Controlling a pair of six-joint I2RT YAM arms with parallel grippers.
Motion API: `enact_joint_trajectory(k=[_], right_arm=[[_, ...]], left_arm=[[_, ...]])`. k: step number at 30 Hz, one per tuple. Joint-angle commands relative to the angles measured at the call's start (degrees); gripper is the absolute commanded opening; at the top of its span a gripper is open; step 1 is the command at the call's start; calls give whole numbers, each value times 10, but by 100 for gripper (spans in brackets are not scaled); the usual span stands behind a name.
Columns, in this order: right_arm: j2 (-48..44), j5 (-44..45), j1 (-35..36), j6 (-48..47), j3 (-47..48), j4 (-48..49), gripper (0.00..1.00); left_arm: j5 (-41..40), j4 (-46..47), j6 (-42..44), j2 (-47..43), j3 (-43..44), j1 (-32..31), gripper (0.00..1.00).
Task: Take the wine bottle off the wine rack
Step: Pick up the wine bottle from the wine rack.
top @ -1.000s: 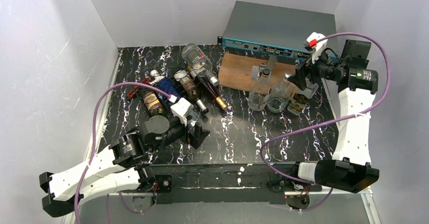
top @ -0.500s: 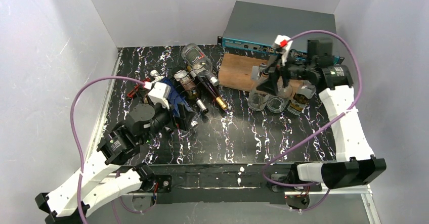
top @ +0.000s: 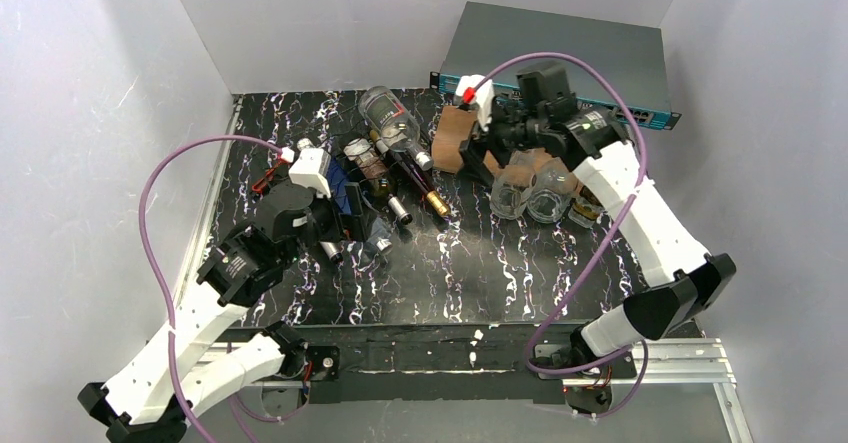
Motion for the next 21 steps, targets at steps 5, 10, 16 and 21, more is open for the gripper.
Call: enact_joint_trajectory(k=[5, 10, 16, 21], right_arm=[[61, 146, 102, 2, 35, 51, 100], [105, 260, 151, 57, 35, 120, 100], [152, 410, 185, 161, 33, 227, 100], [173, 486, 192, 223, 16, 293, 100]], left_arm=[[-22, 14, -6, -22, -16, 3, 99], [-20, 18, -9, -31, -28, 3, 99], [-24, 12, -17, -54, -47, 3, 99], [-33, 8, -17, -71, -56, 3, 99]])
